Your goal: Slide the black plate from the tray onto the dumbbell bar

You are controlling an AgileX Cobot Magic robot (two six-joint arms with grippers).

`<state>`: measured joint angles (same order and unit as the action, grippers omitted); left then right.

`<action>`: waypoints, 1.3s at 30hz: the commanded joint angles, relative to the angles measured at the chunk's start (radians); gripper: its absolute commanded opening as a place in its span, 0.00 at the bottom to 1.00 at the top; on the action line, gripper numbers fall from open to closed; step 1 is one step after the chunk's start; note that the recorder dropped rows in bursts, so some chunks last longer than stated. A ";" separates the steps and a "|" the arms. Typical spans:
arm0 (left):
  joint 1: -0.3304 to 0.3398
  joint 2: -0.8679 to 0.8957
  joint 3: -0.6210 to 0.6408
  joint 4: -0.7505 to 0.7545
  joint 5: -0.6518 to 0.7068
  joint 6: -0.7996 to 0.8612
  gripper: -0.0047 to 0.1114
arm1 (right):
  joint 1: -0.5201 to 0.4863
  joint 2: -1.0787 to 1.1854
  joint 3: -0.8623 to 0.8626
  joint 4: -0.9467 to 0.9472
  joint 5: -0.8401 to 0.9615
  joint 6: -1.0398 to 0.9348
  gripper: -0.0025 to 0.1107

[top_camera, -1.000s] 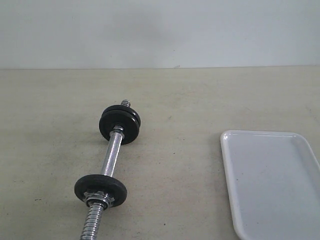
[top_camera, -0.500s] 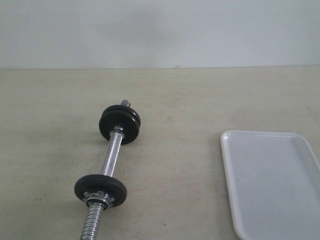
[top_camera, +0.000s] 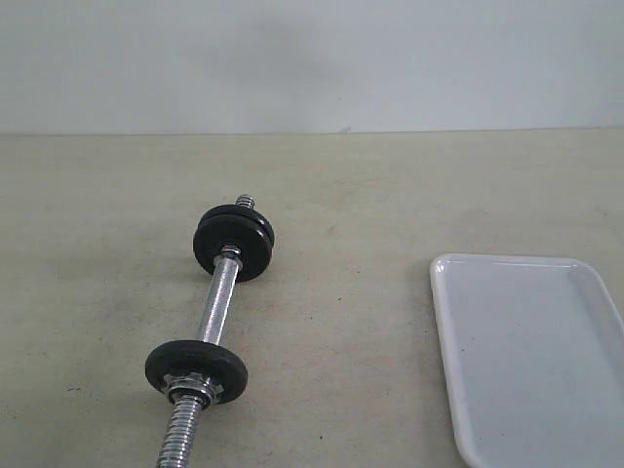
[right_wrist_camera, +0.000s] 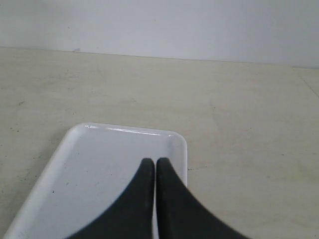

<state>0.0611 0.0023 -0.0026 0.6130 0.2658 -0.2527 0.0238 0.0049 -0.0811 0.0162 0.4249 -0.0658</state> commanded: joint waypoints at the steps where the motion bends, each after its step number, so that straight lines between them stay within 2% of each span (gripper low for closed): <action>1: 0.004 -0.002 0.003 -0.046 -0.006 0.003 0.08 | -0.004 -0.005 0.003 -0.004 -0.003 -0.005 0.02; 11: 0.004 -0.002 0.003 -0.467 -0.004 0.003 0.08 | -0.004 -0.005 0.003 -0.004 -0.003 -0.005 0.02; 15: 0.004 -0.002 0.003 -0.467 0.042 0.003 0.08 | -0.004 -0.005 0.003 -0.004 -0.003 -0.005 0.02; 39: 0.004 -0.002 0.003 -0.459 0.041 0.005 0.08 | -0.004 -0.005 0.003 -0.004 -0.003 -0.005 0.02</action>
<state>0.0611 0.0023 -0.0026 0.1564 0.3064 -0.2523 0.0238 0.0049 -0.0811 0.0162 0.4266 -0.0658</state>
